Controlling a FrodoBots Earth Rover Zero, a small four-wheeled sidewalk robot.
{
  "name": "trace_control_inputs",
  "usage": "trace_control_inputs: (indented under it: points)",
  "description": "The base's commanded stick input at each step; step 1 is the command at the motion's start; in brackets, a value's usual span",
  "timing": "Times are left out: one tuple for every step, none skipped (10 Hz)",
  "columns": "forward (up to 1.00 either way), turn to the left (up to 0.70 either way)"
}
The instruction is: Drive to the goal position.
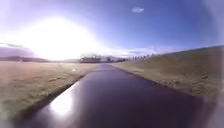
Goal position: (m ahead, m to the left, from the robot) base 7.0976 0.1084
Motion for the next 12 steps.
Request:
trace_control_inputs:
  points:
    - [1.0, 0.0]
    - [1.0, 0.0]
    - [1.0, 0.0]
    - [1.0, 0.0]
    - [1.0, 0.0]
    - [1.0, 0.0]
    - [1.0, 0.0]
    - [1.0, 0.0]
    - [1.0, 0.0]
    - [1.0, 0.0]
    - [1.0, 0.0]
    - [1.0, 0.0]
